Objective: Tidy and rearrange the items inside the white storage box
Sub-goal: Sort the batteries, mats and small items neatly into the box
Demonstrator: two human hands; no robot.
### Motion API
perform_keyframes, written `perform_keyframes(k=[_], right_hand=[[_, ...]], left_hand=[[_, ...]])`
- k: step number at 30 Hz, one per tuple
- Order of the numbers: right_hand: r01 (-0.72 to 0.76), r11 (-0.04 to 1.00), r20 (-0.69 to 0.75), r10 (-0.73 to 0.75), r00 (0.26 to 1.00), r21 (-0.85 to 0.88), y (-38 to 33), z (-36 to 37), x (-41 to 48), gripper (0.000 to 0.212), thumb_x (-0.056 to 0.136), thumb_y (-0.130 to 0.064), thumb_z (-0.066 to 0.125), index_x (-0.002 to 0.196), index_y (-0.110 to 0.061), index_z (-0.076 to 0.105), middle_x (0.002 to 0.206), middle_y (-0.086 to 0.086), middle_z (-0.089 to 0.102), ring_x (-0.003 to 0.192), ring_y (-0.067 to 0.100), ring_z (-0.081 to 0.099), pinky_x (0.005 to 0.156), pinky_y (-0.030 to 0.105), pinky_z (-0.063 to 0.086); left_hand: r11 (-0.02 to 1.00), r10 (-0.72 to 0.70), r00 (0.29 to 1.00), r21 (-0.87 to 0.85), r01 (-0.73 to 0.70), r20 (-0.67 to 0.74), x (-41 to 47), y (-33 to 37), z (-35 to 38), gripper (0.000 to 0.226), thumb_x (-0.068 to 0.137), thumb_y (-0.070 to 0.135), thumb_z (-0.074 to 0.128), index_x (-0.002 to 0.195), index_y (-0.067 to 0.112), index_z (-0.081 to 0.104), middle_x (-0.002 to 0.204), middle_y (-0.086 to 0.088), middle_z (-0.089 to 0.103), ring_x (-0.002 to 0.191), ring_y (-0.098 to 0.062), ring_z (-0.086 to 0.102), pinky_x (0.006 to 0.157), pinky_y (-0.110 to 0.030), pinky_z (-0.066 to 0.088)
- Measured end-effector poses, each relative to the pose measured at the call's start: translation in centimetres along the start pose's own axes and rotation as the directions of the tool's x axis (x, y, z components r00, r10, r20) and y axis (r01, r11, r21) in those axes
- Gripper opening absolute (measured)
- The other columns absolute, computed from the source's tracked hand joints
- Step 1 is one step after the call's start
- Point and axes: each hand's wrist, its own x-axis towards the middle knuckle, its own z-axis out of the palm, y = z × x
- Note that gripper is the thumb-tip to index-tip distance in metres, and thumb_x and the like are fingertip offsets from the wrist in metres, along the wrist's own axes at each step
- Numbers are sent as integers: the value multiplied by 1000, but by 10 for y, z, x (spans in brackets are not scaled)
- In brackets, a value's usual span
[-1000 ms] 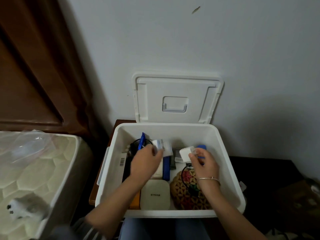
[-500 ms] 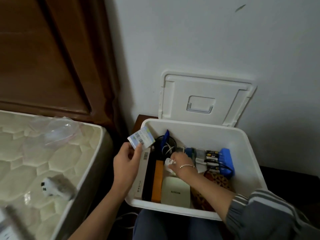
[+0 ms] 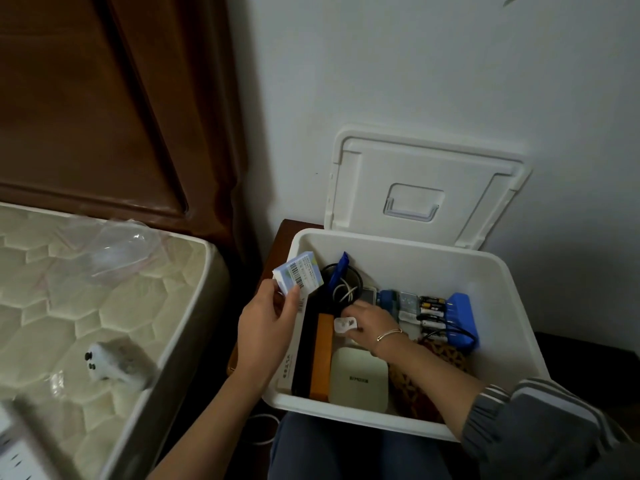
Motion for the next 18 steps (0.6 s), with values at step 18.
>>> perform_keyframes(k=[18], right_hand=[[33,996,128,-22,992,-84,7,10,6,37,89,-20,59,123,-6,59,118,15,59,111,26,53,90,29,40]], left_hand=[[986,-2,1000,167,-1,20,1,0,4,23,93,46,47,105,27,54,95,15,64,70,2,62,56,-21,55]])
